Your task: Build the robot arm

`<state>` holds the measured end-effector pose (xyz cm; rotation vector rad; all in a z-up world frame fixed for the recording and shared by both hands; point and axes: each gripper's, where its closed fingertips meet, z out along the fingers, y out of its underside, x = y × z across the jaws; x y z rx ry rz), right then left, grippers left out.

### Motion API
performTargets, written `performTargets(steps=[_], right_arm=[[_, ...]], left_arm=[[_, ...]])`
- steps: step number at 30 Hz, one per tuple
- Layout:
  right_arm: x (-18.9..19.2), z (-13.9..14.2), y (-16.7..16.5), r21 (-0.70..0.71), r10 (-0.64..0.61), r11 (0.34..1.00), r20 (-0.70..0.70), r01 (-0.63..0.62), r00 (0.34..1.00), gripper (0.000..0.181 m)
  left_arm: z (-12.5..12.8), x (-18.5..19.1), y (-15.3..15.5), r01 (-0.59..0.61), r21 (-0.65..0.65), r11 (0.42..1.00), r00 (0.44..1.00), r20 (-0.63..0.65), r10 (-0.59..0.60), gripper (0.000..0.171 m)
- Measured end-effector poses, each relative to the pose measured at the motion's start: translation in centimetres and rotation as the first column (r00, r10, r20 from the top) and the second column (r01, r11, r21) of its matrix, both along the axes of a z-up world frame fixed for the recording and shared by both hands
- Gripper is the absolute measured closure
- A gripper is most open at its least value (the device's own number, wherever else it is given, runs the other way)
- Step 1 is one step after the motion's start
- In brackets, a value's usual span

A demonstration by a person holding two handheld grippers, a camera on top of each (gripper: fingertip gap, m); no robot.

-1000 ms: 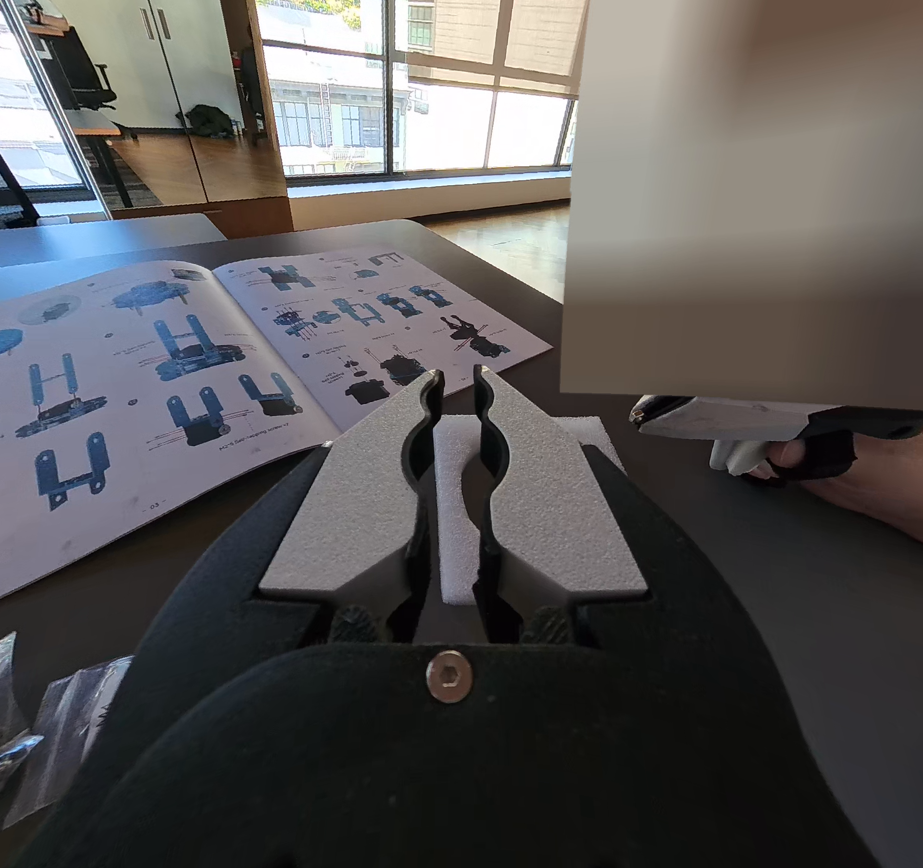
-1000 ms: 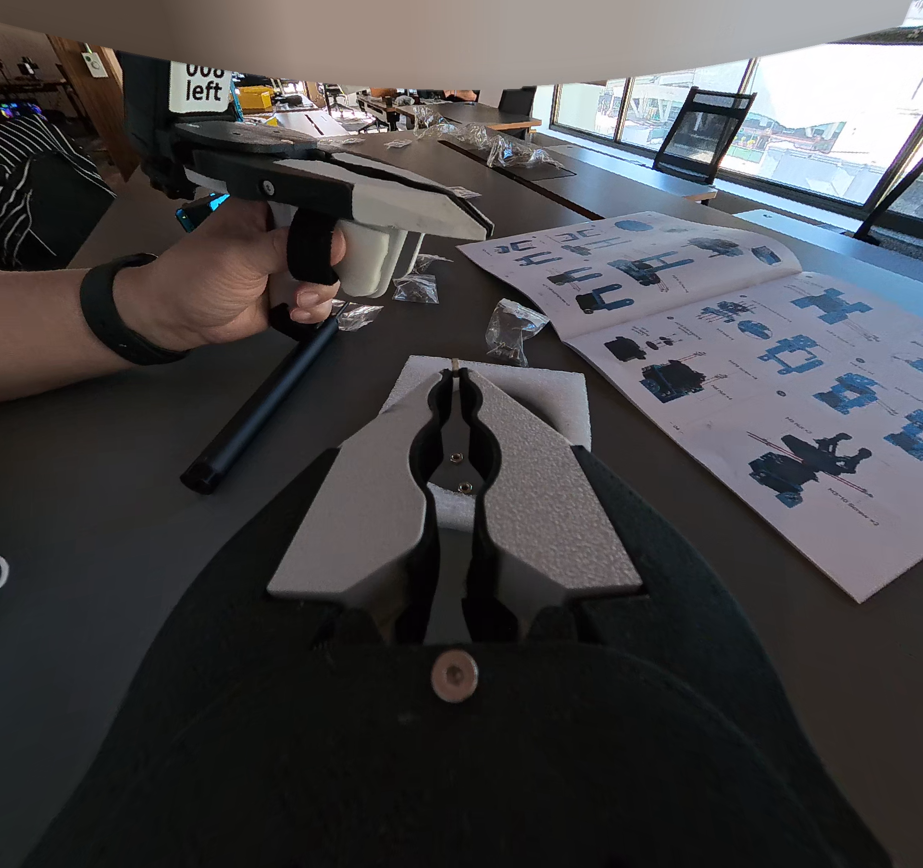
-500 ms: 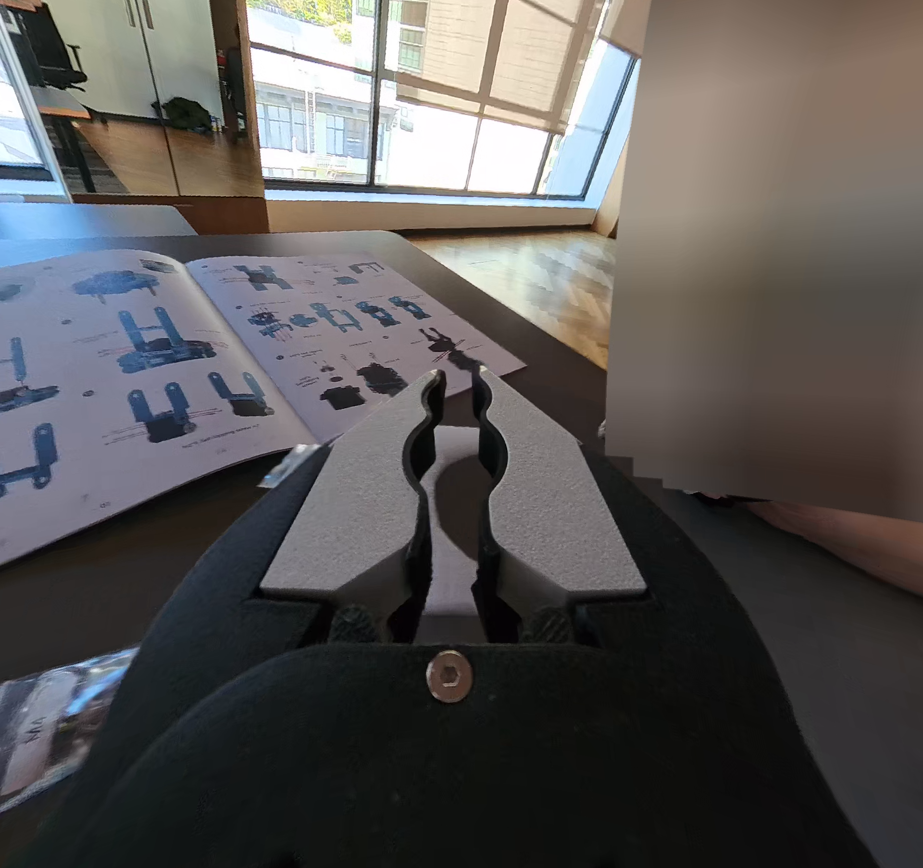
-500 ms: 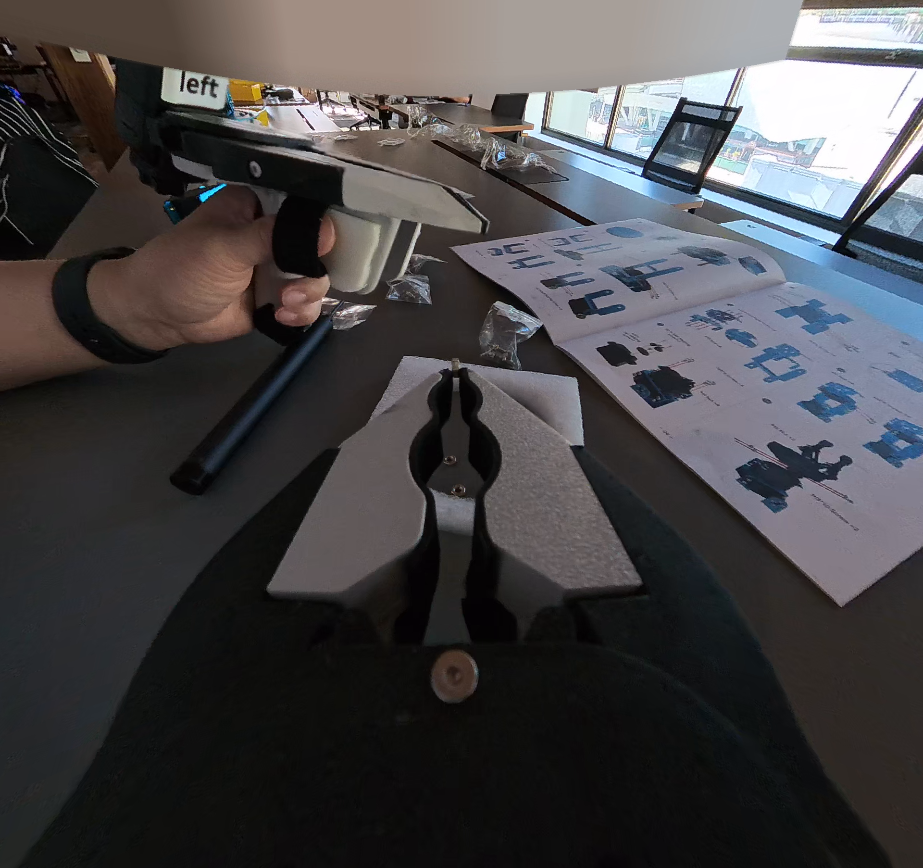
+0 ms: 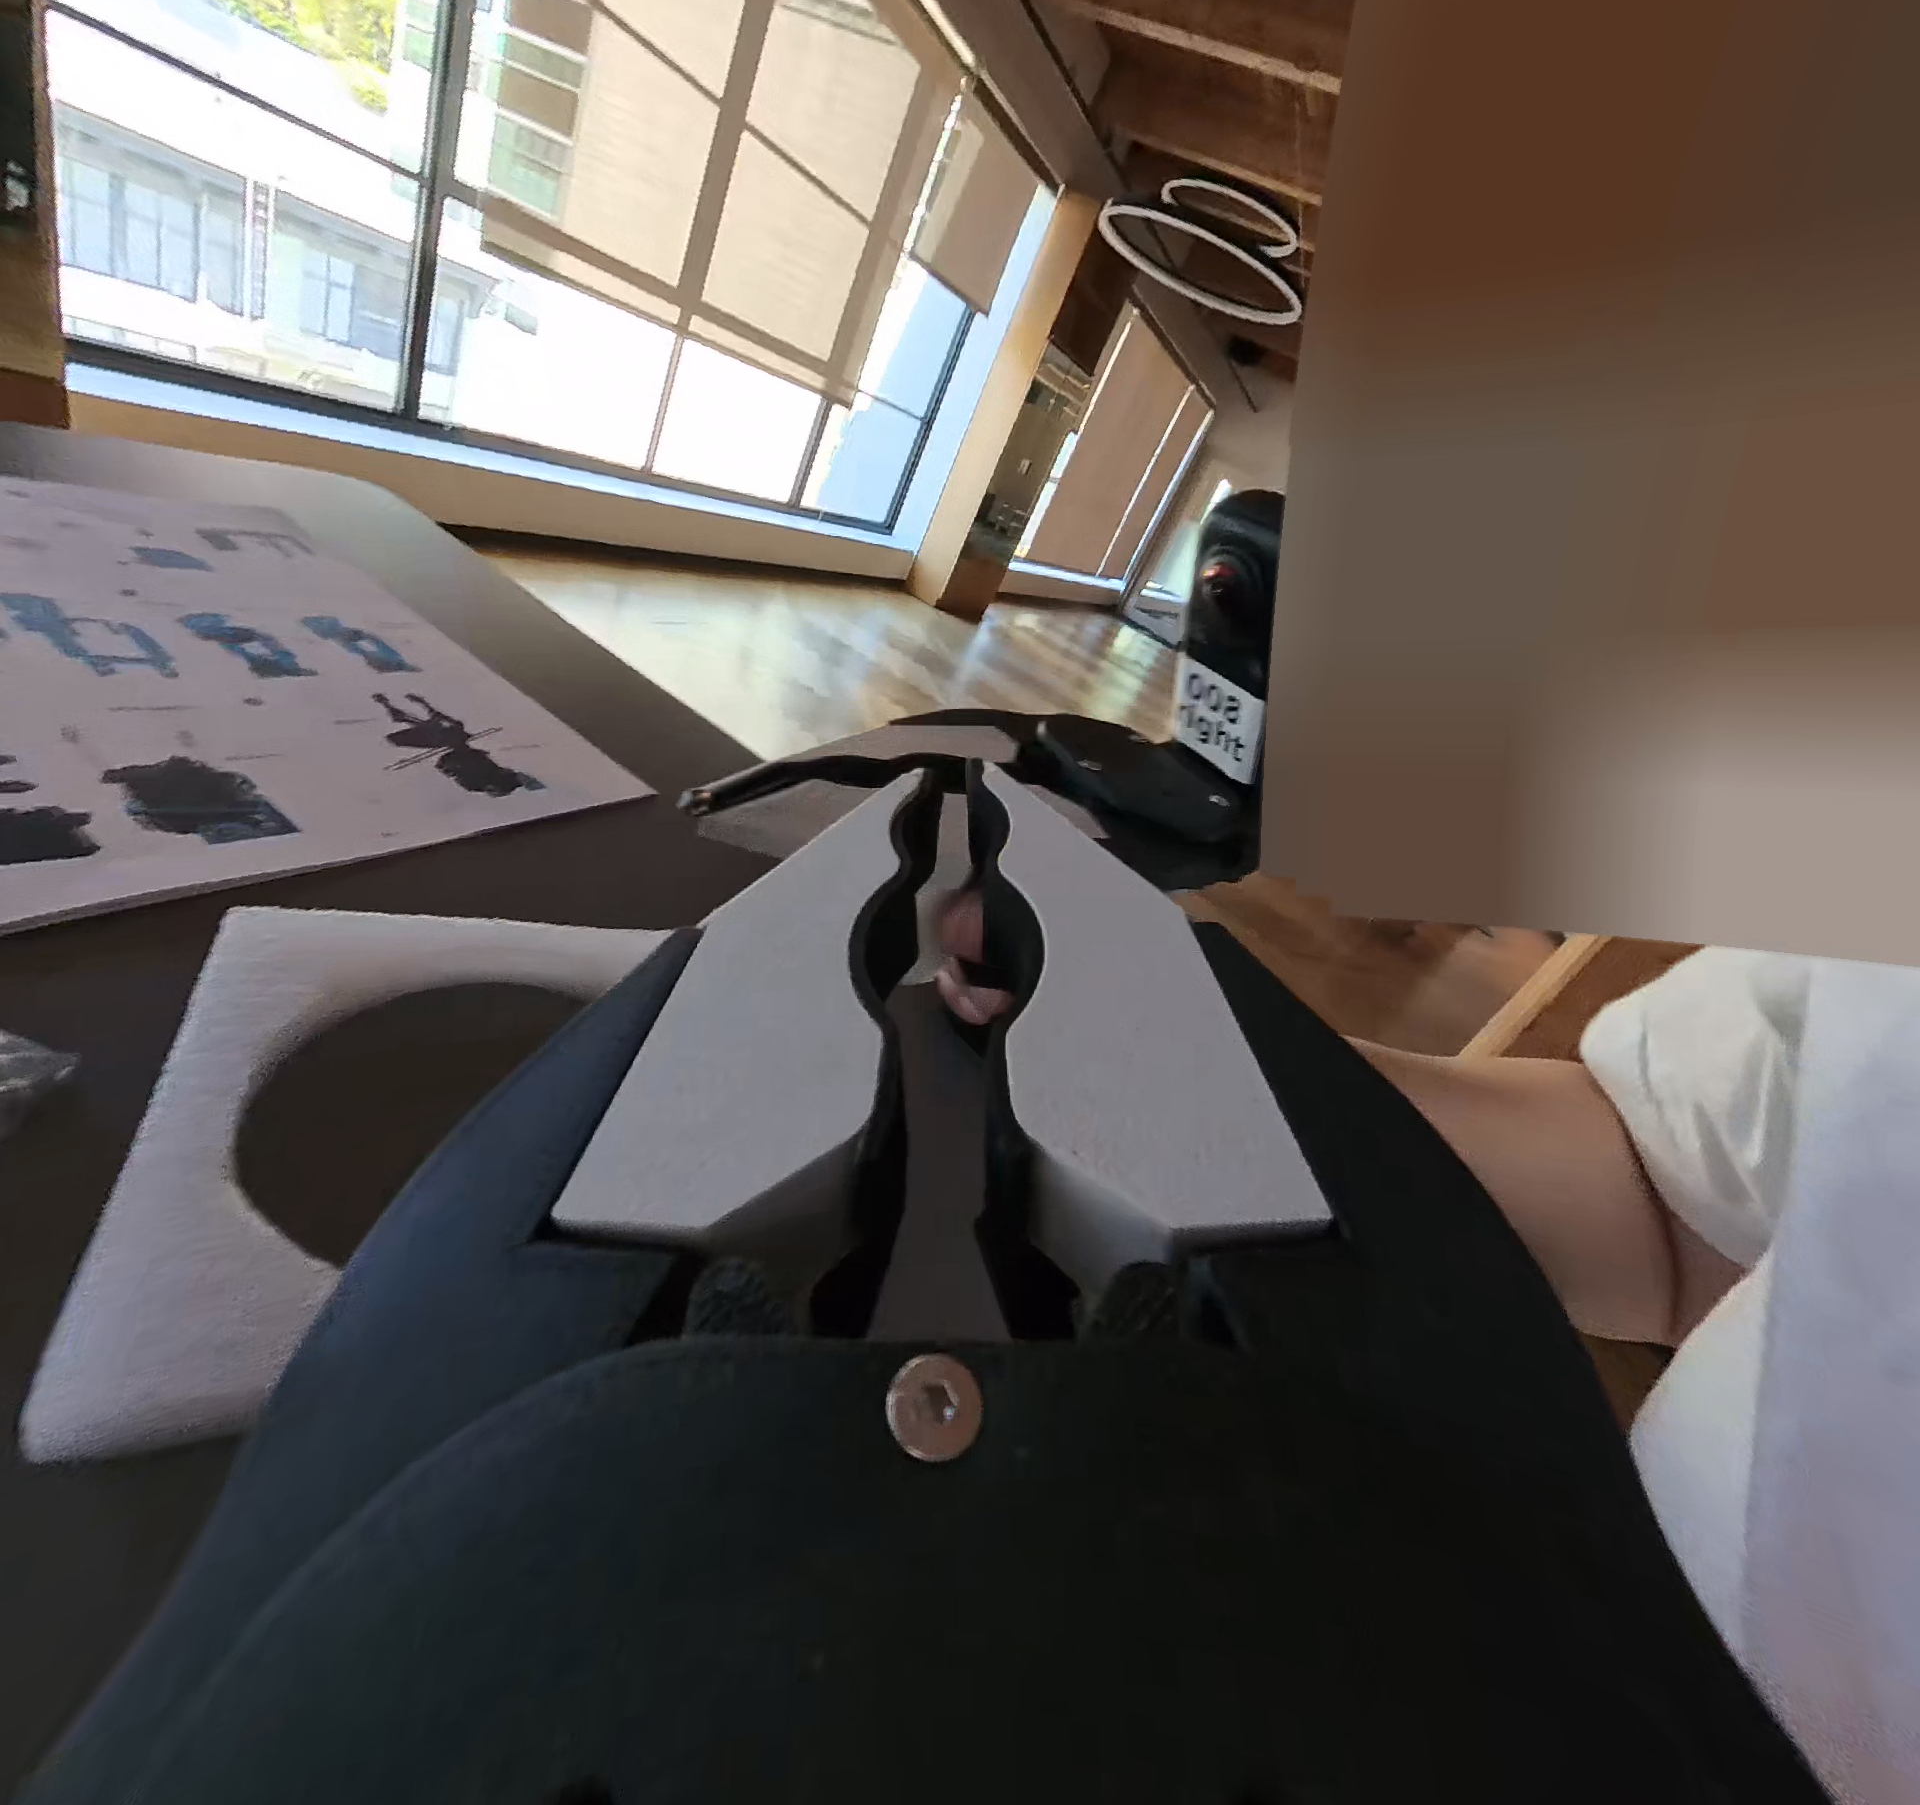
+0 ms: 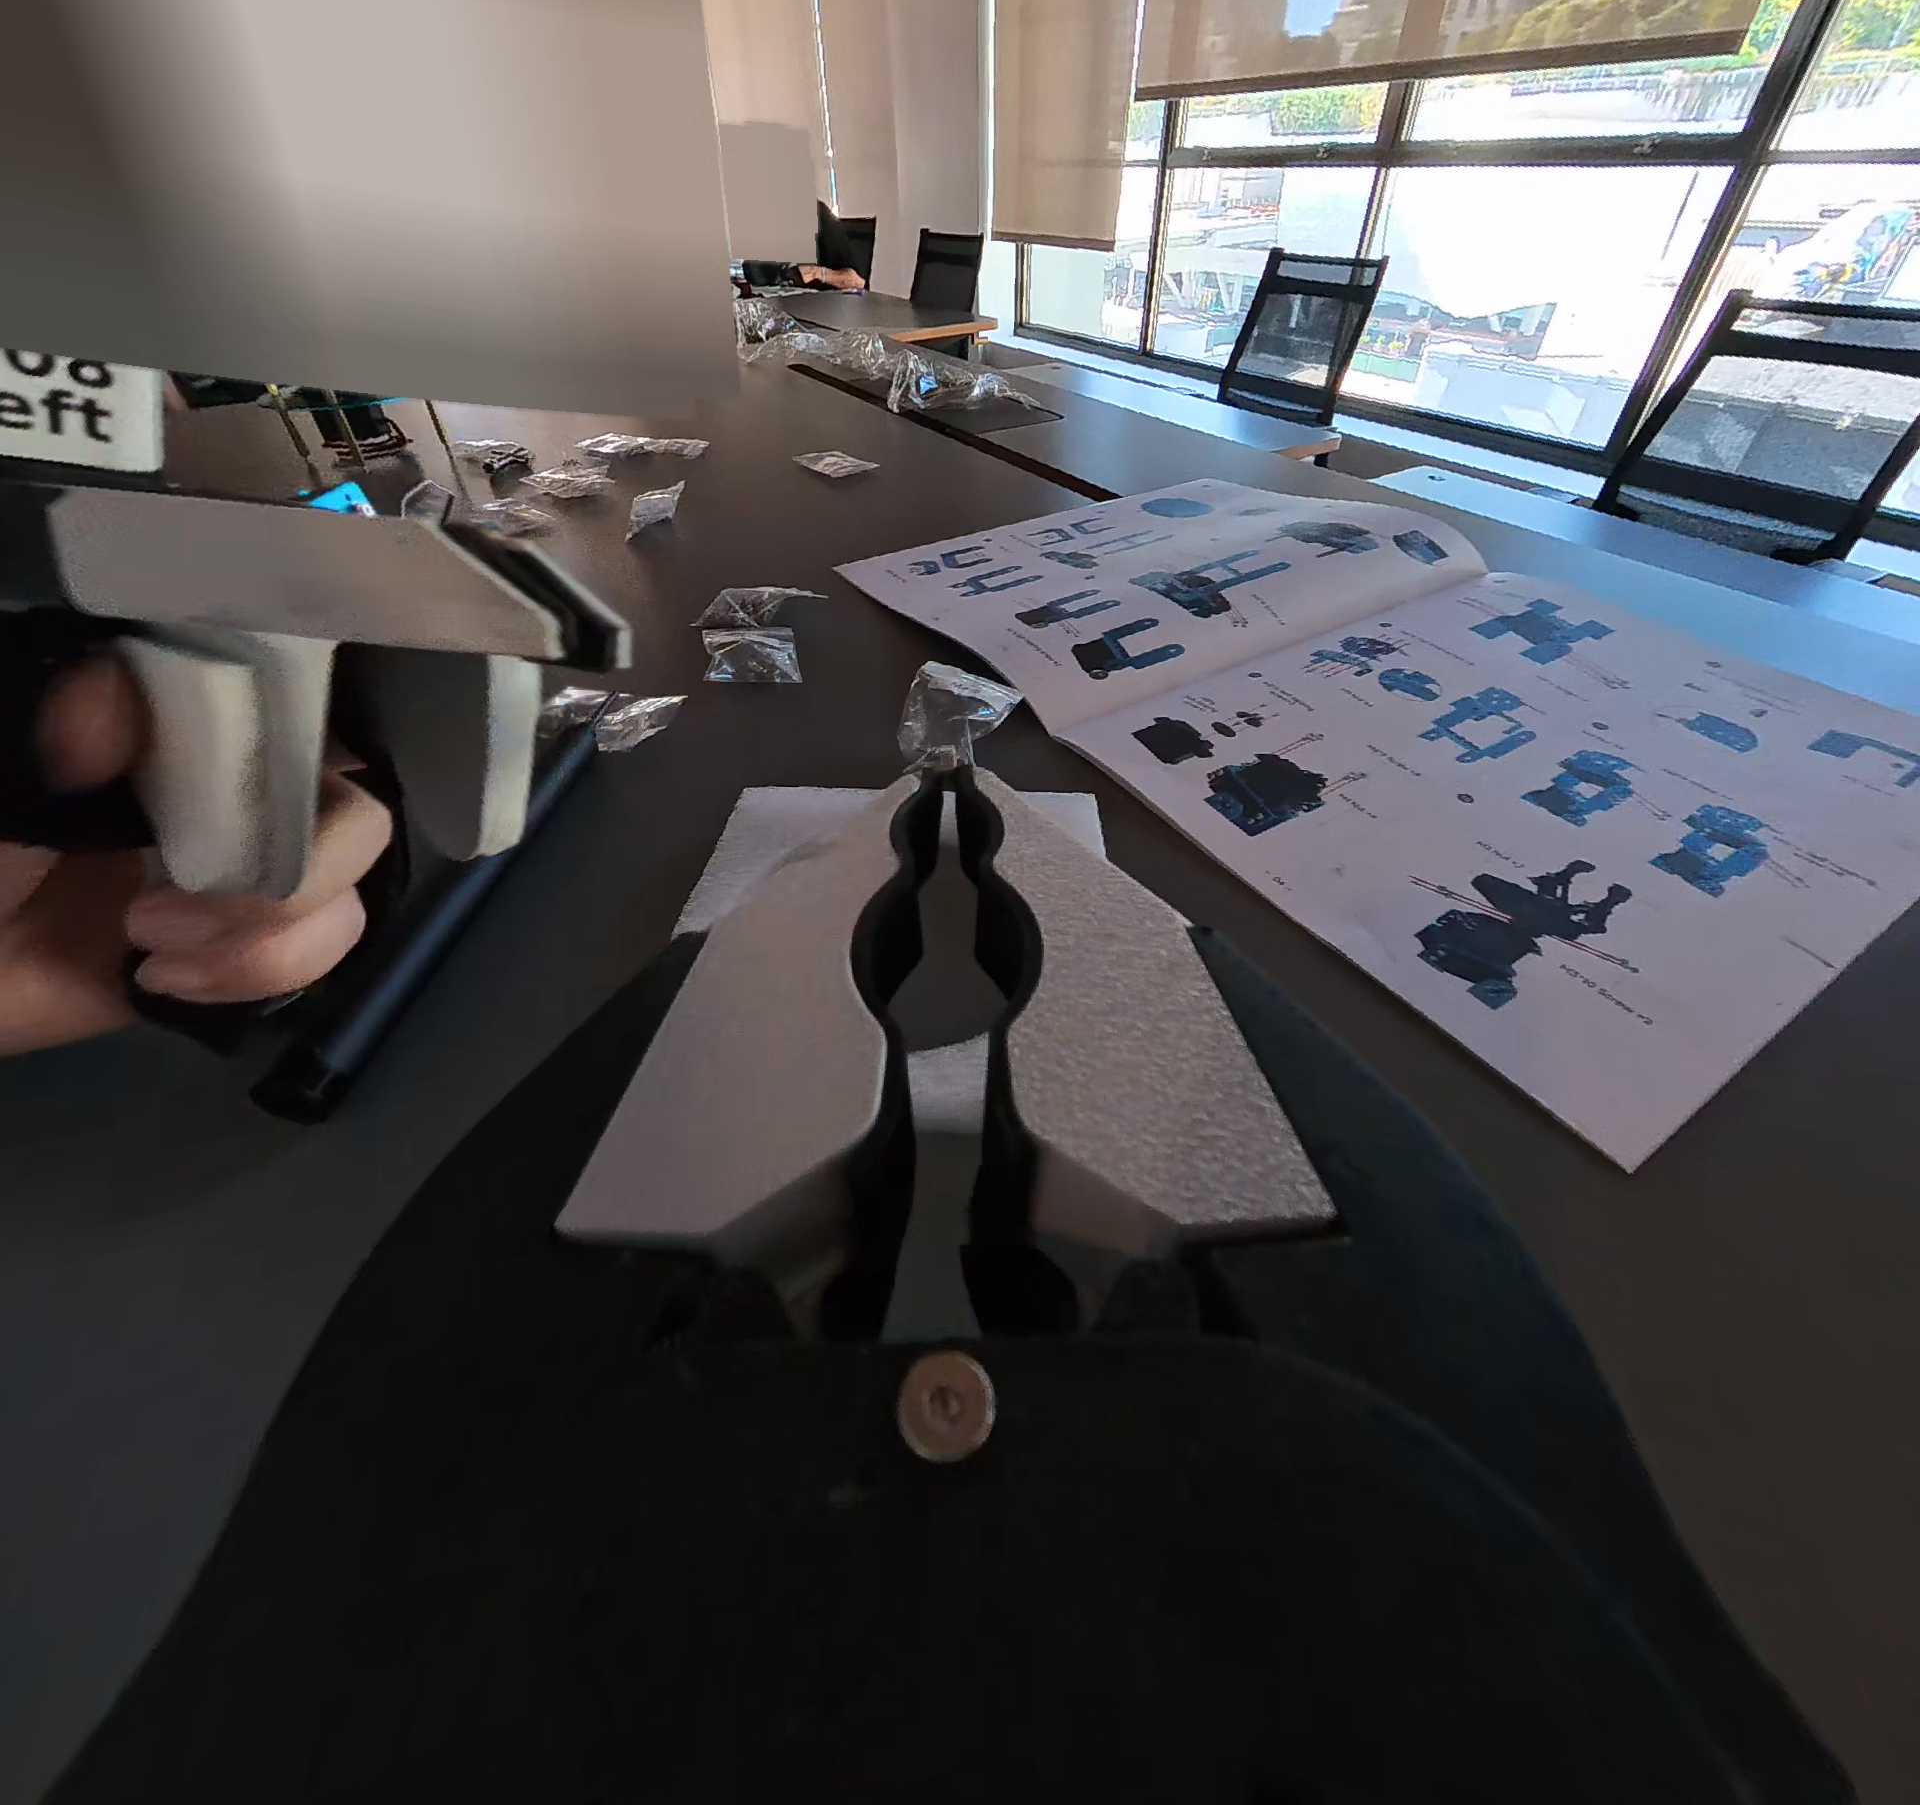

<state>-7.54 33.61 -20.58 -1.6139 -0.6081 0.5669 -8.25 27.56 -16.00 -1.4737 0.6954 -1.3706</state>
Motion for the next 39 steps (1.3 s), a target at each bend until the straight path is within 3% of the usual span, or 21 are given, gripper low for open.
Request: performTargets(steps=[4, 11, 22, 34, 39], right_arm=[[0.3, 0.1, 0.2, 0.007, -0.021, 1.000, -0.006, 0.021, 1.000, 0.179], [-0.1, -0.1, 0.3, 0.030, -0.028, 0.999, 0.055, 0.026, 0.998, 0.179], [-0.4, -0.2, 0.2, 0.041, -0.017, 0.999, 0.073, 0.014, 0.997, 0.179], [-0.9, -0.1, 0.0, 0.101, -0.036, 0.995, 0.138, 0.022, 0.990, 0.179], [-2.3, -0.2, -0.7, 0.156, -0.027, 0.988, 0.213, -0.006, 0.977, 0.179]], left_arm=[[0.8, 0.5, -2.3, 0.052, 0.024, 0.998, 0.997, 0.051, -0.053, 0.167], [0.5, 1.8, -5.2, 0.122, 0.085, 0.989, 0.992, 0.022, -0.124, 0.168], [0.8, 1.0, -3.7, 0.082, 0.127, 0.989, 0.996, 0.016, -0.084, 0.169], [3.4, -0.4, -4.1, 0.023, 0.237, 0.971, 0.996, 0.075, -0.042, 0.168], [5.4, -3.5, -5.0, -0.028, 0.249, 0.968, 0.993, 0.115, -0.001, 0.168]])
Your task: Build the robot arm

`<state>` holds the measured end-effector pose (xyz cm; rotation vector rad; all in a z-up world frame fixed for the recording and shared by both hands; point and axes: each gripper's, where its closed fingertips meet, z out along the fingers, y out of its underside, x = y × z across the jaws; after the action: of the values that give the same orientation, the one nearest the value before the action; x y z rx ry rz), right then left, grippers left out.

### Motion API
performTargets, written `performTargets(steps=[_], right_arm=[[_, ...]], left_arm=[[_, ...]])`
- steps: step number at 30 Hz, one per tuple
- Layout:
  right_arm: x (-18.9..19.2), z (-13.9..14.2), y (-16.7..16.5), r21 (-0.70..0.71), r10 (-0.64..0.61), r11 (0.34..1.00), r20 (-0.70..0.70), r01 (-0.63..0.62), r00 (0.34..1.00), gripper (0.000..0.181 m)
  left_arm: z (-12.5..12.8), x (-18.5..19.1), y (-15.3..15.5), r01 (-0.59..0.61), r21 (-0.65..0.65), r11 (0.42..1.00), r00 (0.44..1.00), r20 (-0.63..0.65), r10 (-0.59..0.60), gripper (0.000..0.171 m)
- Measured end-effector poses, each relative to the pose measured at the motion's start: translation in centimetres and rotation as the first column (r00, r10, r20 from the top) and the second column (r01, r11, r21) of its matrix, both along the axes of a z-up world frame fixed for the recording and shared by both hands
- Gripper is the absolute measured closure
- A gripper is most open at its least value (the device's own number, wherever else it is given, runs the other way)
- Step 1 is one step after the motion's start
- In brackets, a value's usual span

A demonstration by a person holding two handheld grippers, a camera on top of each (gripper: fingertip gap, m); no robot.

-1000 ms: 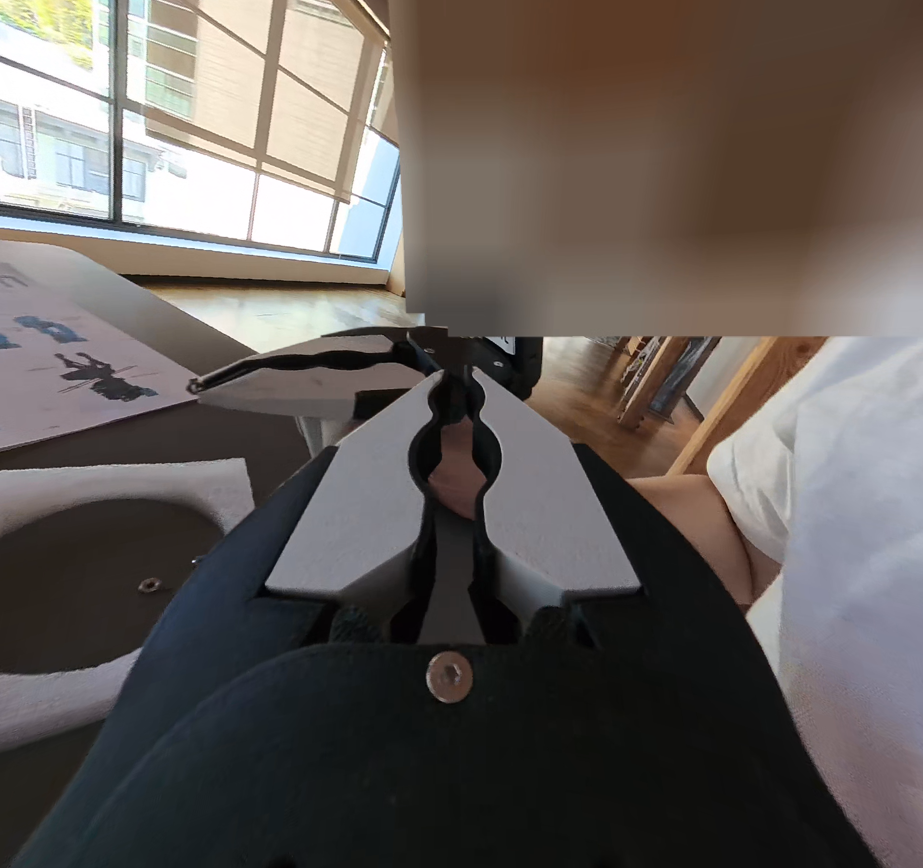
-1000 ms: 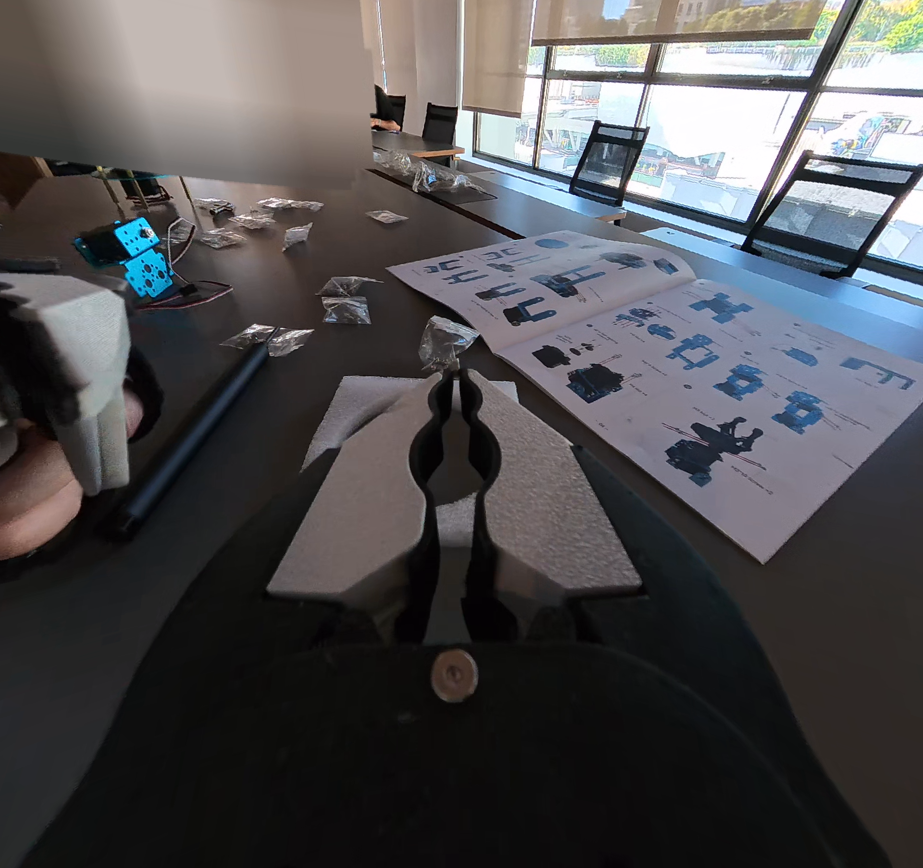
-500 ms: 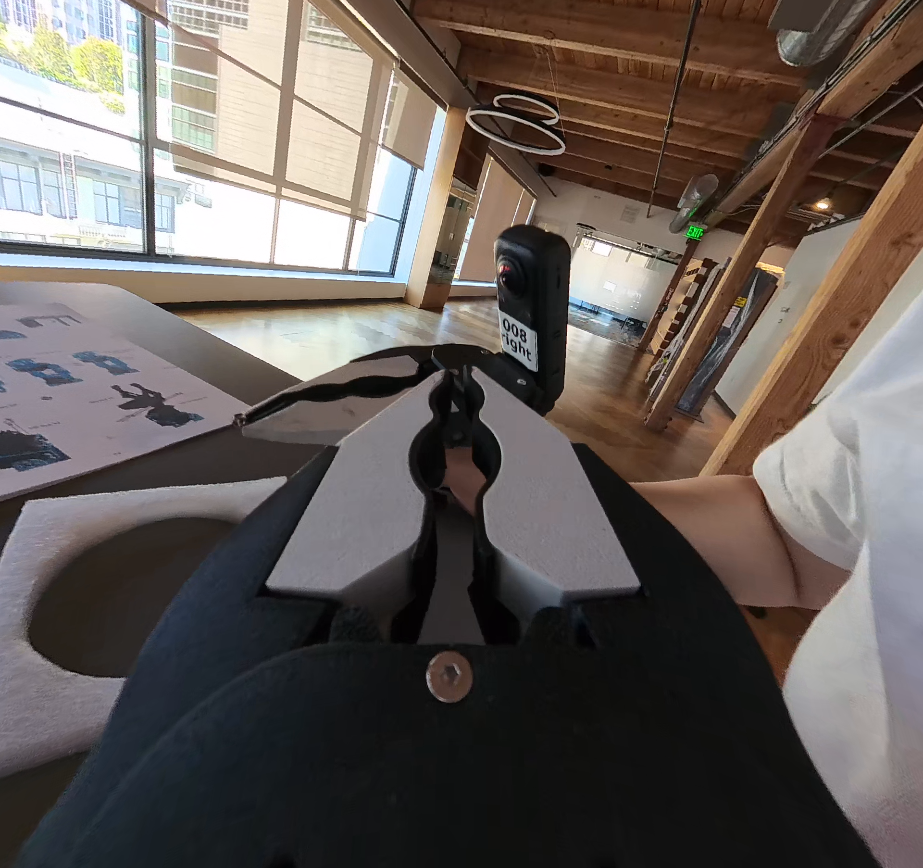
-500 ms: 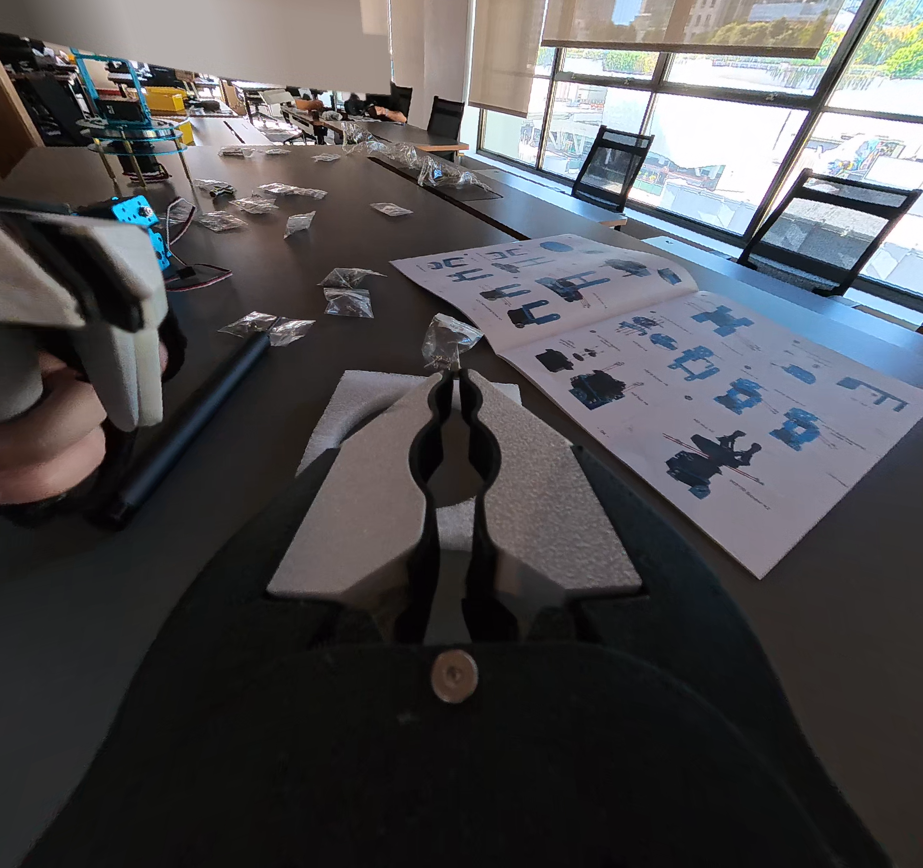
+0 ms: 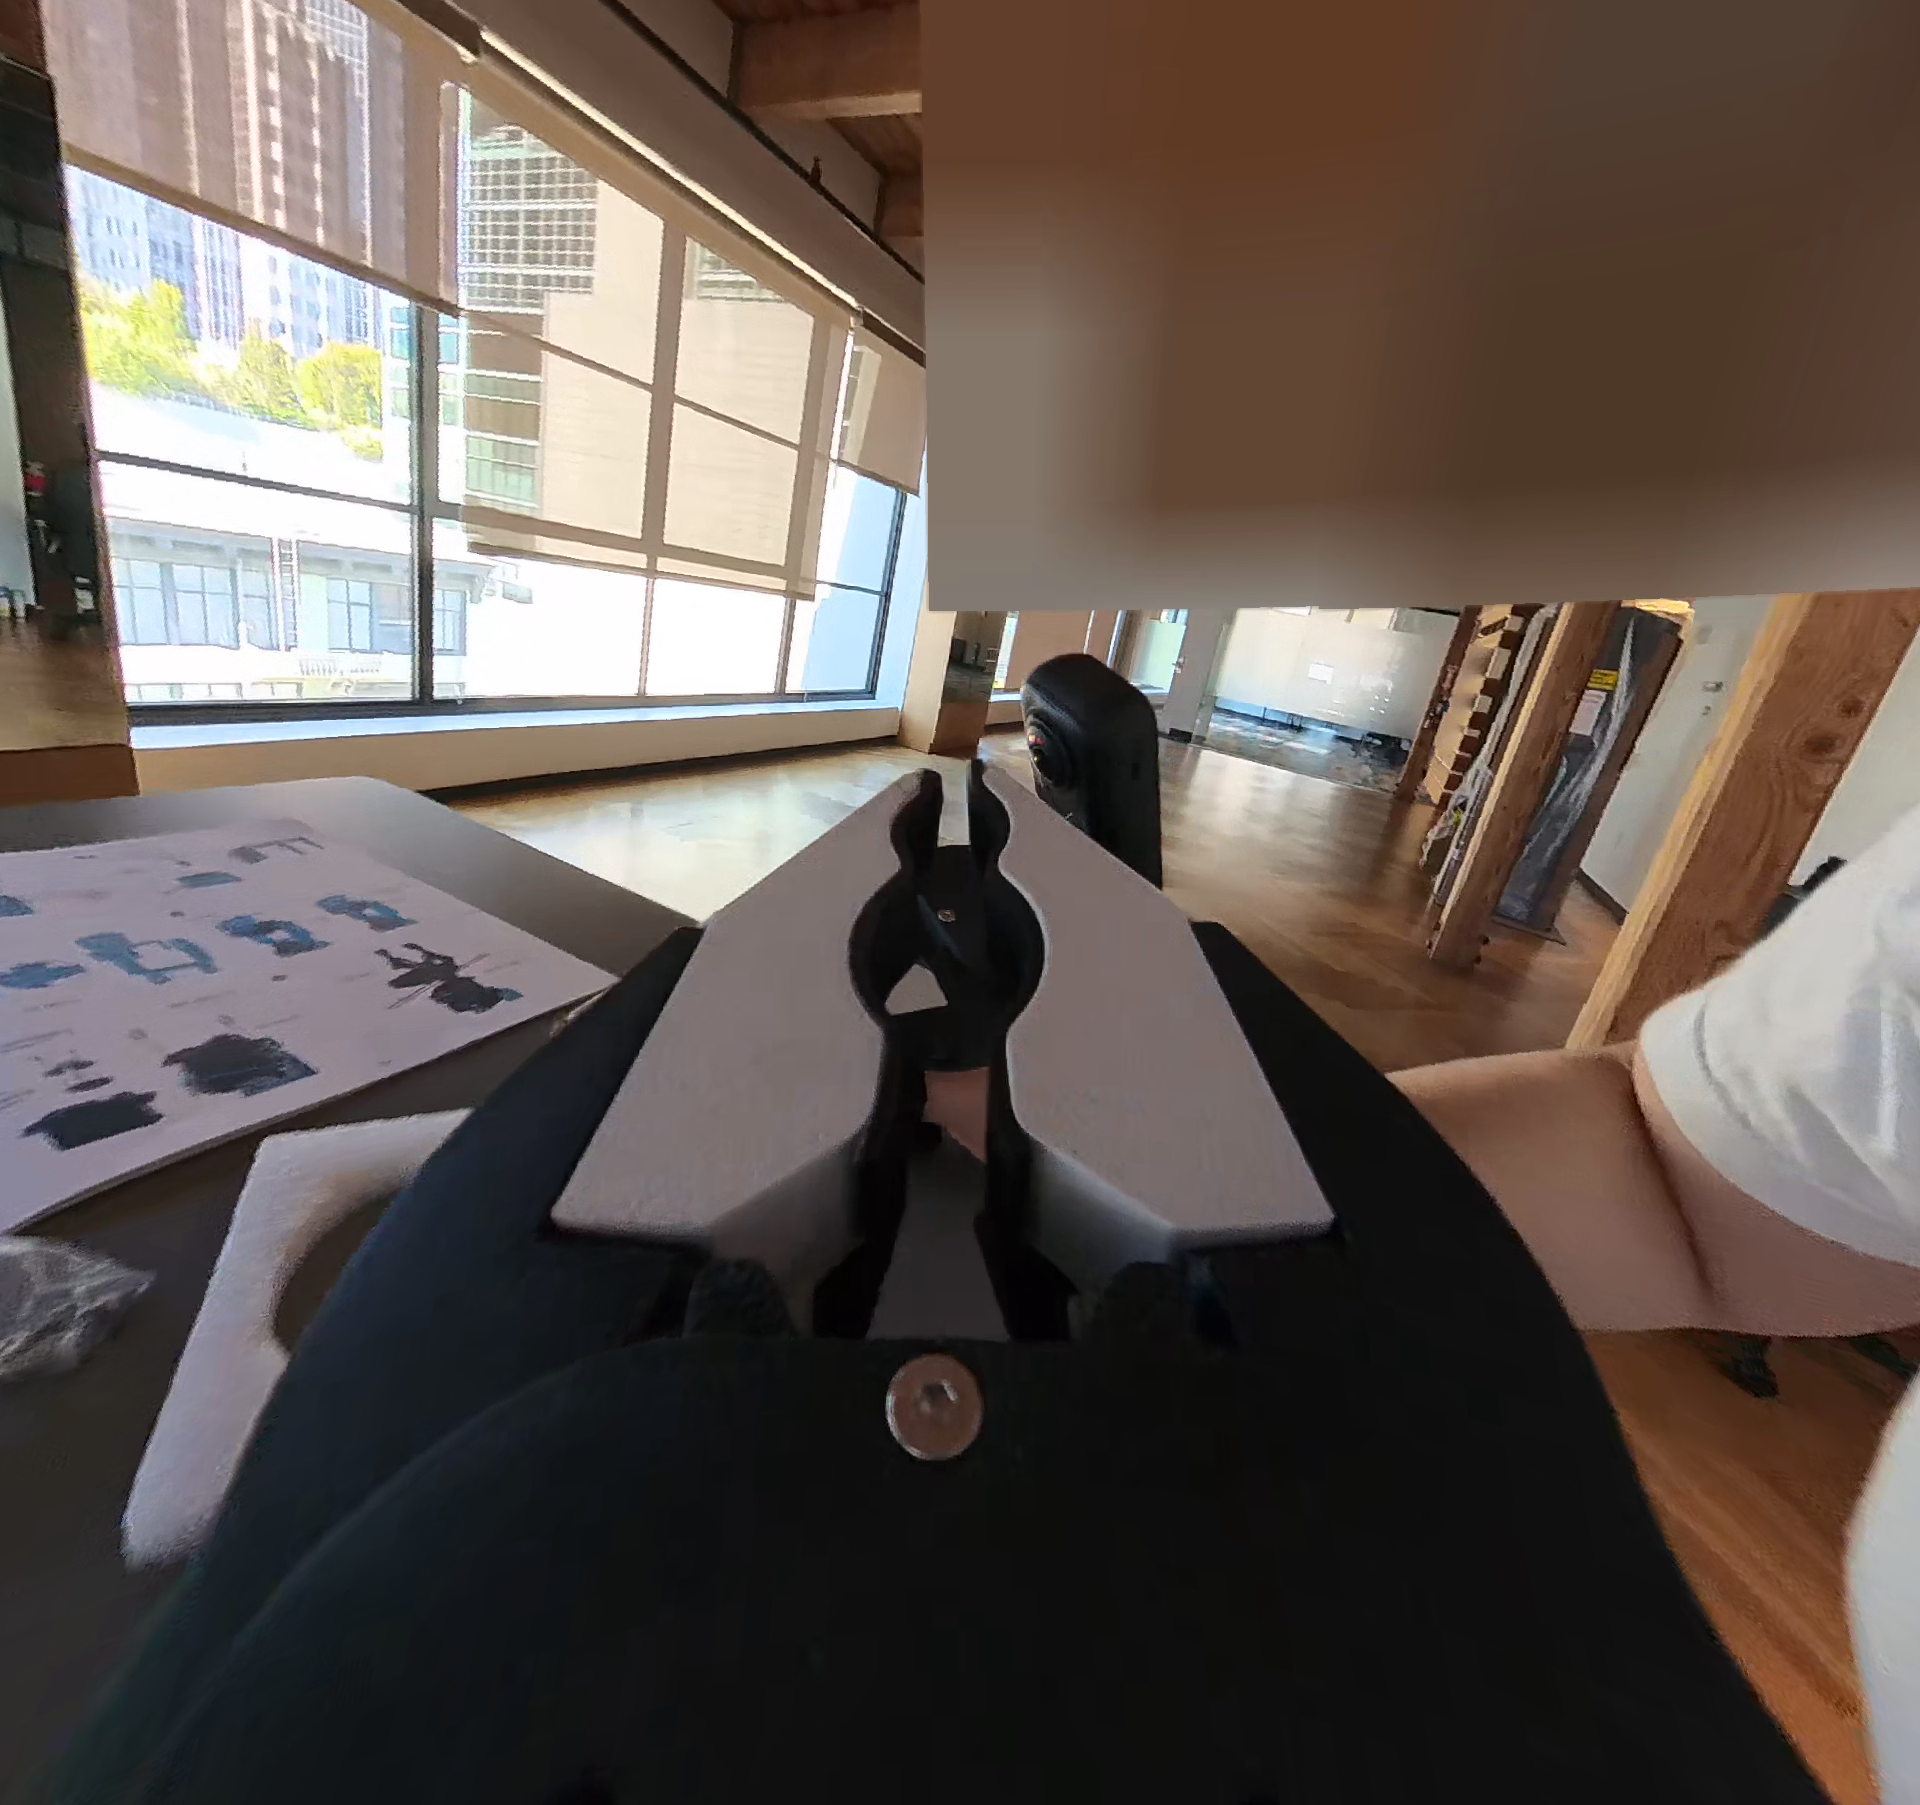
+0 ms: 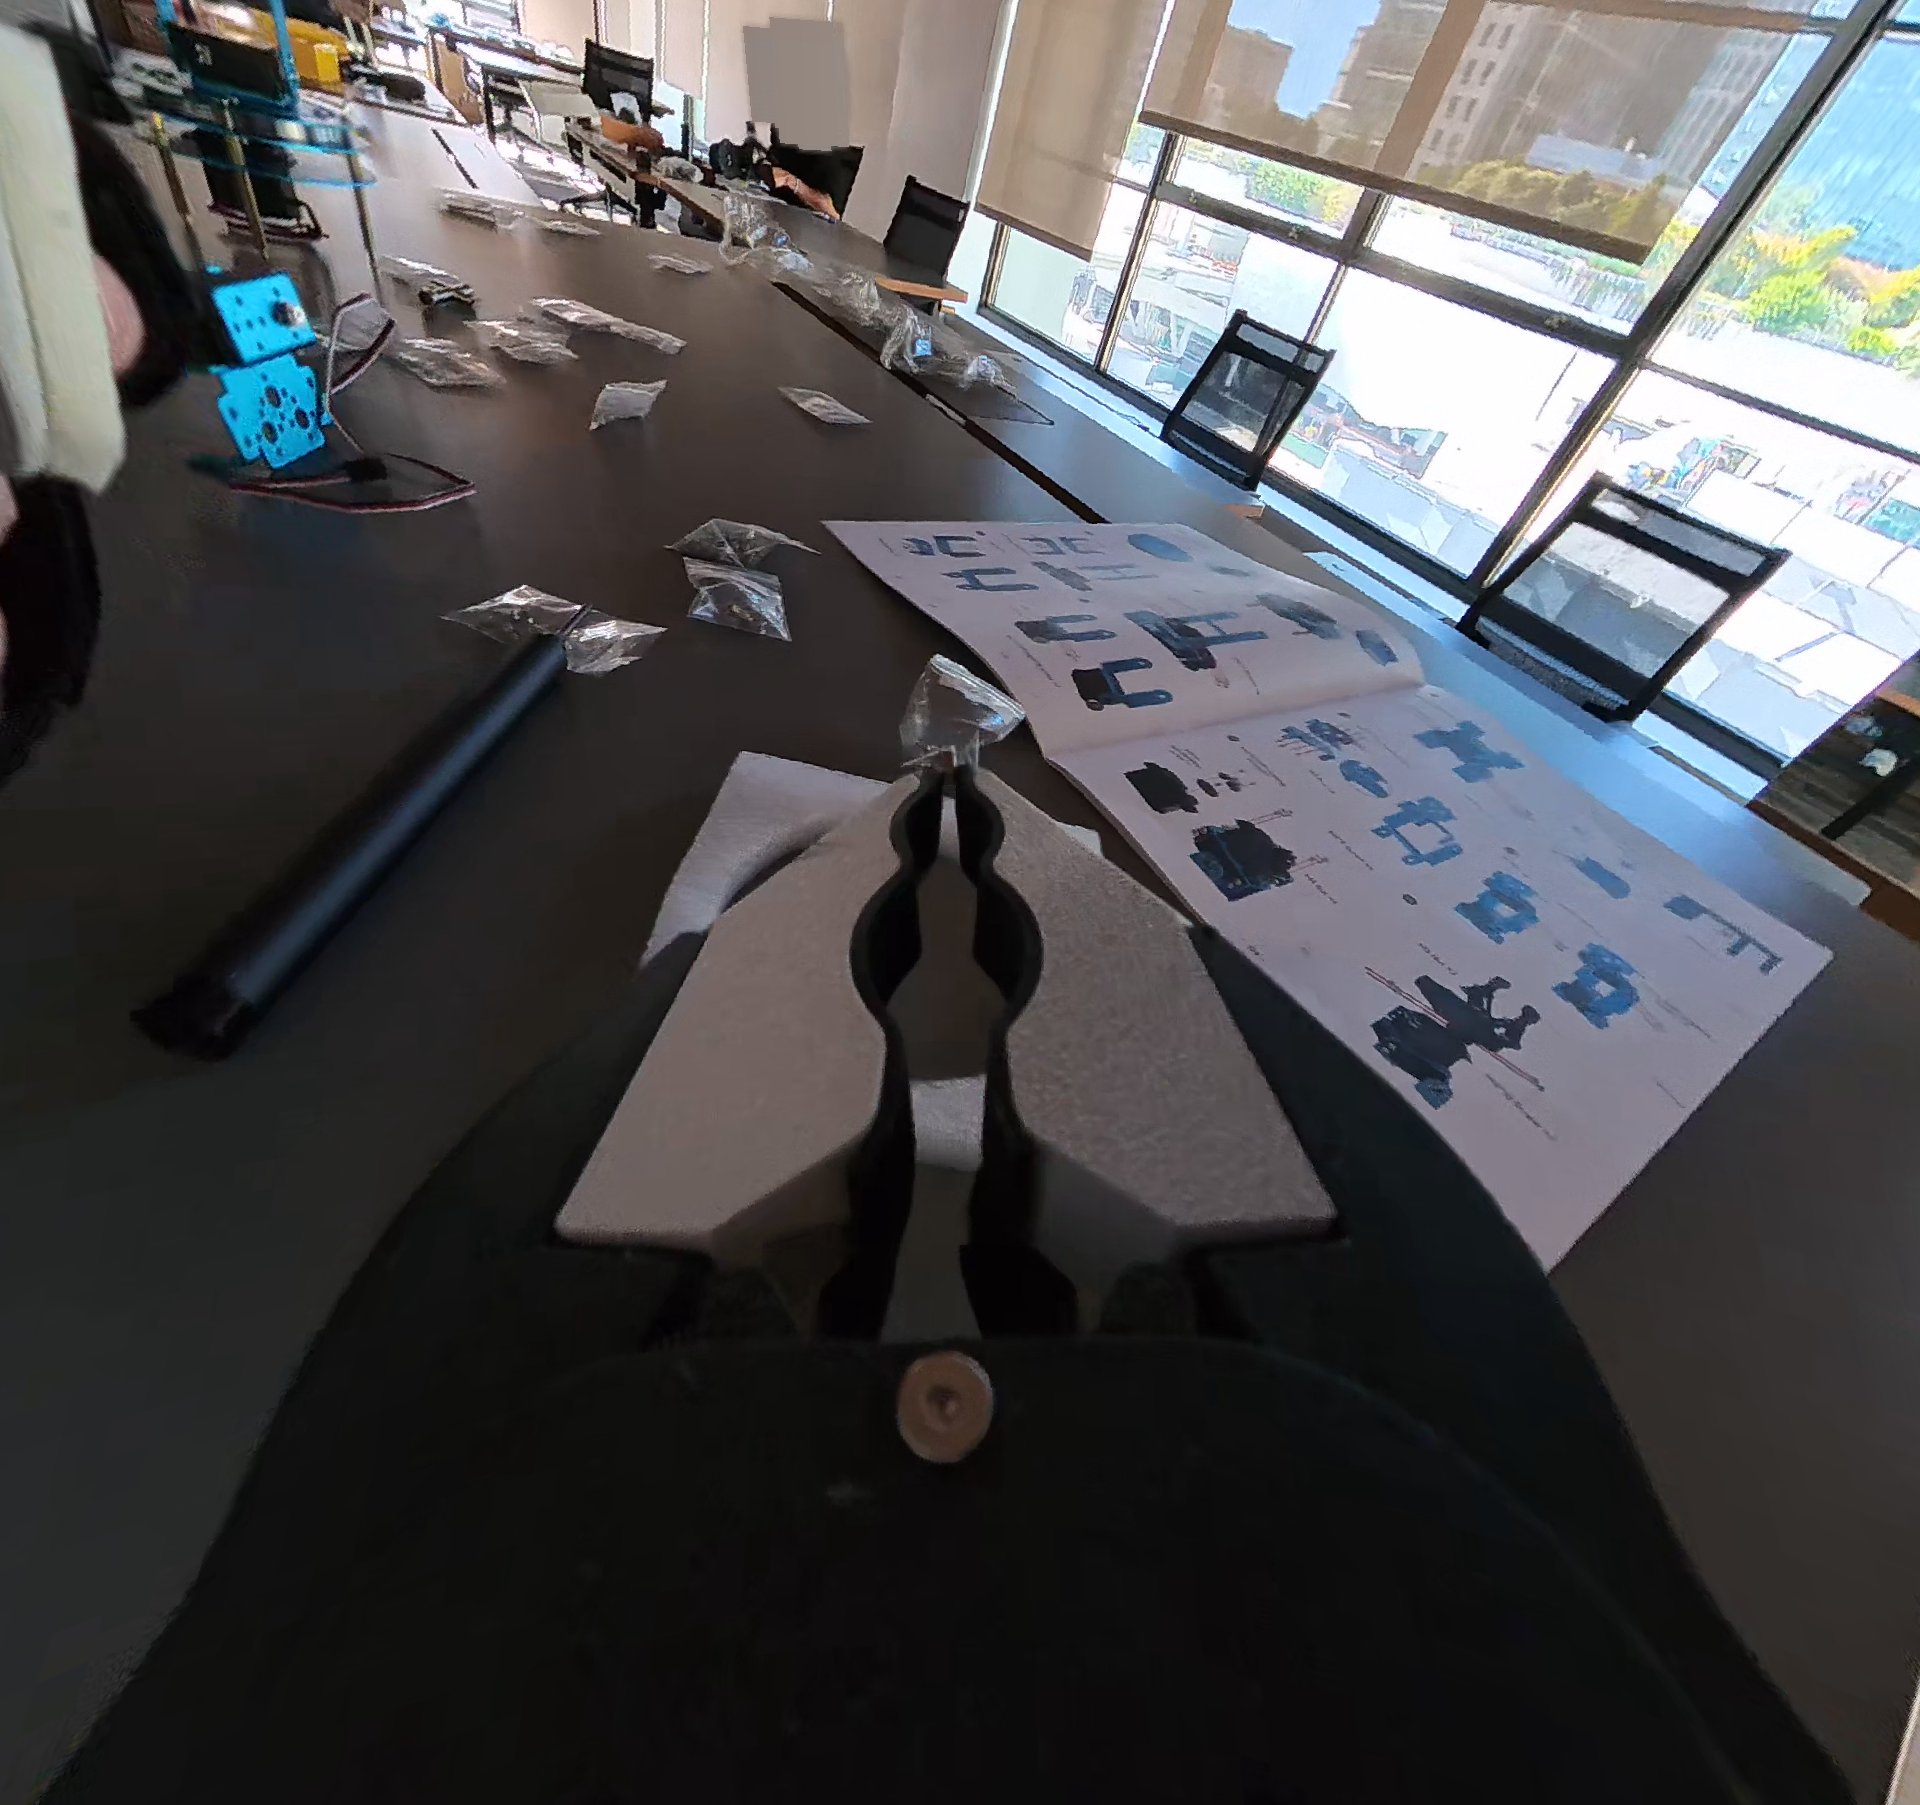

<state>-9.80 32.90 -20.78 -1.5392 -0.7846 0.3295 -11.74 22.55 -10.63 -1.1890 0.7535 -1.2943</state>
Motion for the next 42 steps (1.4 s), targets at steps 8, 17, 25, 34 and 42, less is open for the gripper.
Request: performTargets(steps=[8, 17, 25, 34, 42], right_arm=[[-9.8, 4.7, -4.7, 0.175, 0.073, 0.981, 0.094, -0.089, 0.993, 0.180], [-31.2, -0.8, -7.8, 0.074, 0.325, 0.923, 0.371, -0.377, 0.870, 0.179], [-34.8, -5.9, -7.4, -0.123, 0.385, 0.919, 0.486, -0.375, 0.785, 0.179], [-34.5, -8.0, -7.7, -0.402, 0.430, 0.870, 0.339, -0.284, 0.837, 0.178], [-33.6, -8.0, -7.6, -0.597, 0.407, 0.759, 0.119, -0.262, 0.906, 0.165]], left_arm=[[-3.1, -14.8, -1.7, -0.215, 0.109, 0.971, 0.947, -0.219, 0.234, 0.167], [-5.9, -35.3, 0.5, -0.534, 0.088, 0.841, 0.784, -0.321, 0.531, 0.168], [-8.2, -43.9, 2.1, -0.627, 0.013, 0.779, 0.725, -0.356, 0.590, 0.166], [-10.7, -41.6, 3.1, -0.479, -0.137, 0.867, 0.832, -0.386, 0.399, 0.166], [-14.5, -37.2, 1.7, -0.332, -0.261, 0.907, 0.854, -0.491, 0.171, 0.161]])
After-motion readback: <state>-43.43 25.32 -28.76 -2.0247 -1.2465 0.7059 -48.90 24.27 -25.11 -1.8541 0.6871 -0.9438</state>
